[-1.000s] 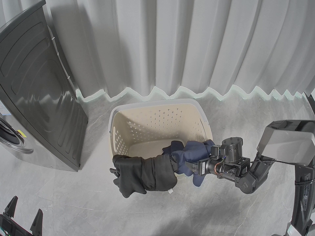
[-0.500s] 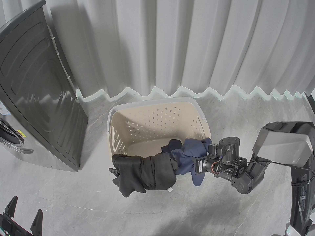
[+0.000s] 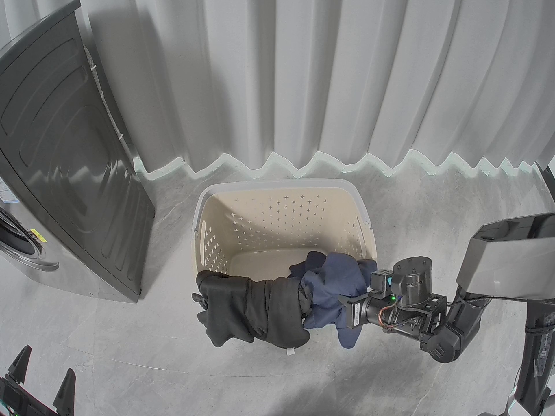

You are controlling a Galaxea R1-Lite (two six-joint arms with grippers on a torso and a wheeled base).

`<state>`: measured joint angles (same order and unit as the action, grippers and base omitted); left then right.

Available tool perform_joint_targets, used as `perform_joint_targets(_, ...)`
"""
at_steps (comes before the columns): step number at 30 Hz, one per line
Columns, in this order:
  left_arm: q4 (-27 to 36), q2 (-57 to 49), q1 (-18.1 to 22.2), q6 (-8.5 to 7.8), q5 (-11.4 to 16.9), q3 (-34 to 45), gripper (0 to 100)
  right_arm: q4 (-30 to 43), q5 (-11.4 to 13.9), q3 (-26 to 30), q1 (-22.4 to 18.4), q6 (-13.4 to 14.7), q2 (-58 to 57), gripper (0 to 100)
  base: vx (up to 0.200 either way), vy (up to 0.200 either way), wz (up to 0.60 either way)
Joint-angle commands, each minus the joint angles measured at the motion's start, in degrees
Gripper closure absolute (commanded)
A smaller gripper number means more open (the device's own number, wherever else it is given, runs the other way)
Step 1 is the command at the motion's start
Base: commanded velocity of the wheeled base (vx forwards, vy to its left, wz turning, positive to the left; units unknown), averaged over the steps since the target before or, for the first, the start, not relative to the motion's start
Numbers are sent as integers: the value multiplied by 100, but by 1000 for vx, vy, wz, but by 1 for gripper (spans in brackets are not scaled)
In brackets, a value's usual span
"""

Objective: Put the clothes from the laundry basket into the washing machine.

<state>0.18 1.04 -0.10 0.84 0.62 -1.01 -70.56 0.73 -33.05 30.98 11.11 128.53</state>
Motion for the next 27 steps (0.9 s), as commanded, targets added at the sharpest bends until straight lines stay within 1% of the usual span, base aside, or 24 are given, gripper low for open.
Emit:
perform_joint_targets(1,-1,-104,1,4,-1,84,0,-160,-3,624,269,129,-662,100,0,0,0)
perform_joint_targets(6,-1,-104,1,4,-1,84,0,-213,-12,712,251,146,-812,100,0,0,0)
perform_joint_targets(9,8,-104,1,4,-1,84,0,-397,-12,730,216,137,-820,100,0,0,0)
perform_joint_targets(11,-1,-104,1,4,-1,84,0,-775,-29,765,207,102,-917,100,0,0,0)
perform_joint_targets(13,-1,-104,1,4,-1,84,0,-854,-38,879,233,67,-1154,100,0,0,0)
perform_joint_targets(16,8,-104,1,4,-1,84,0,-845,-91,1081,304,76,-1664,100,0,0,0)
perform_joint_targets(17,-1,-104,1,4,-1,84,0,-845,-152,1160,356,76,-1831,100,0,0,0)
perform_joint_targets(18,-1,-104,1,4,-1,84,0,-845,-152,1160,356,76,-1831,100,0,0,0)
perform_joint_targets(19,-1,-104,1,4,-1,84,0,-837,-275,1266,471,67,-2183,100,0,0,0)
perform_joint_targets(20,-1,-104,1,4,-1,84,0,-802,-302,1319,515,58,-2358,100,0,0,0)
perform_joint_targets(22,-1,-104,1,4,-1,84,0,-749,-310,1415,585,14,-2771,100,0,0,0)
perform_joint_targets(25,8,-104,1,-5,-1,84,0,-635,-302,1459,673,-214,-3334,100,0,0,0)
perform_joint_targets(27,-1,-104,1,4,-1,84,0,-511,-302,1415,761,-284,-3712,100,0,0,0)
